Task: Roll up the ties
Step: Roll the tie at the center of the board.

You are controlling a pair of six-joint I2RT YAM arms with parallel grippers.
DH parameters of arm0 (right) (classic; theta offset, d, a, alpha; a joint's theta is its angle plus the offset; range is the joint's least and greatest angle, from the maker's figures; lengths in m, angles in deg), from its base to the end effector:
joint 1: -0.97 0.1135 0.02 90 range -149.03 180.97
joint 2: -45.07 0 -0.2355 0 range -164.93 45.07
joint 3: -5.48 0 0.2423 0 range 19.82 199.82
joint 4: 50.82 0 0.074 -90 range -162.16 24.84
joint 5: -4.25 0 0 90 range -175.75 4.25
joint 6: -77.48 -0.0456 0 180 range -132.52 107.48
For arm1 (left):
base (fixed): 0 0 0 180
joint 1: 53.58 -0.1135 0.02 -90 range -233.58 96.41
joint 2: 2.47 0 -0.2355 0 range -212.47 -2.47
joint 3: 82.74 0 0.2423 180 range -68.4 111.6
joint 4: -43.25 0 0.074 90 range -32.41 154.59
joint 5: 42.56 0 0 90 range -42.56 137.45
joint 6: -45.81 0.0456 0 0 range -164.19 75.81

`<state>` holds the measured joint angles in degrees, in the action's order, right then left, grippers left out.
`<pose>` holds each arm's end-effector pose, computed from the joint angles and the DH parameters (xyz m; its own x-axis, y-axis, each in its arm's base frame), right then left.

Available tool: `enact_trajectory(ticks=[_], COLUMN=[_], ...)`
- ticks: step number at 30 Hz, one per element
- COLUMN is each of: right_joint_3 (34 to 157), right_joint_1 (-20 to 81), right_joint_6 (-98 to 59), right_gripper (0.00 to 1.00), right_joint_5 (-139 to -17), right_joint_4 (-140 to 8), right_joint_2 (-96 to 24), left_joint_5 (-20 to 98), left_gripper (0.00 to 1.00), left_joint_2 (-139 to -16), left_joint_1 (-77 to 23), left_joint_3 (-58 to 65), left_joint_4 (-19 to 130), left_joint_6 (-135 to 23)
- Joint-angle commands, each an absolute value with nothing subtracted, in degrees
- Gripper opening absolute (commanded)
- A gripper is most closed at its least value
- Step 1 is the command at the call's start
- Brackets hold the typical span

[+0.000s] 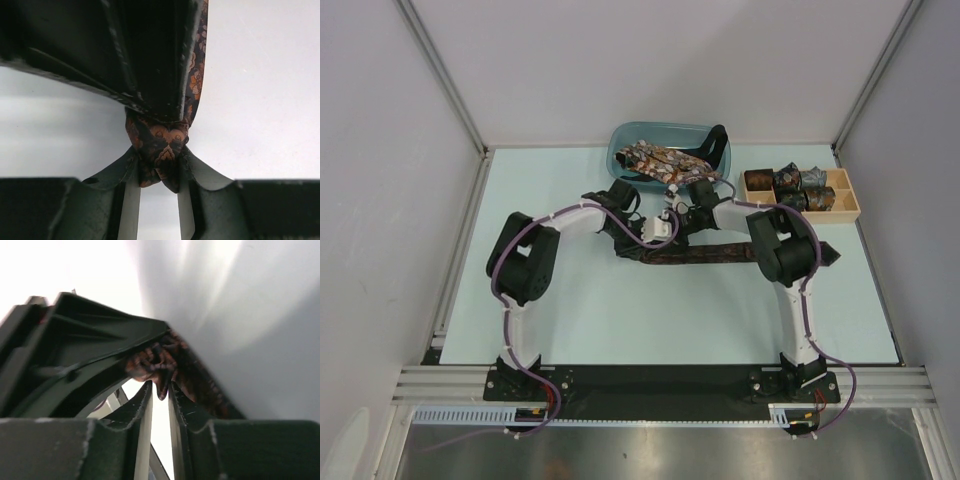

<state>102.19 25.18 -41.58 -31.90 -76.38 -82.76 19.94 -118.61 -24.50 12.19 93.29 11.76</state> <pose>0.3746 0.2088 0.0900 -0.9802 -0.1266 -0.1524 -0.1949 0.4777 0.8566 0.3275 -0.2062 0.1289 0.0013 0.8402 -0.5423 0.9997 0.0123 0.0215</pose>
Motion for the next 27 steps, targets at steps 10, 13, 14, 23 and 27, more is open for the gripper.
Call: enact_trajectory(ticks=[10,13,14,23,27], right_joint_3=[108.59,109.65,109.56,110.35,106.58], right_joint_1=[23.55,24.26,24.61,24.0,24.87], right_joint_6=[-29.31,-26.41,-24.66,-26.64,-33.93], right_gripper=[0.22,0.19,0.19,0.25,0.38], right_joint_5=[-42.58,-43.91,-44.17,-38.91,-33.72], right_joint_4=[-88.44,-92.22,-93.8,-91.45,-83.98], right_joint_2=[-80.26,-81.49,-81.41,-78.77,-75.96], left_joint_5=[22.13,22.05,22.04,22.13,21.87], left_gripper=[0.28,0.28,0.28,0.27,0.27], left_joint_2=[-115.94,-115.58,-115.32,-115.14,-114.62], left_joint_1=[-25.02,-25.2,-25.37,-25.46,-25.46], left_joint_3=[8.94,8.94,8.94,8.68,8.24], left_joint_4=[95.82,95.65,95.65,95.65,95.73], left_joint_6=[13.12,12.33,12.07,11.01,11.62])
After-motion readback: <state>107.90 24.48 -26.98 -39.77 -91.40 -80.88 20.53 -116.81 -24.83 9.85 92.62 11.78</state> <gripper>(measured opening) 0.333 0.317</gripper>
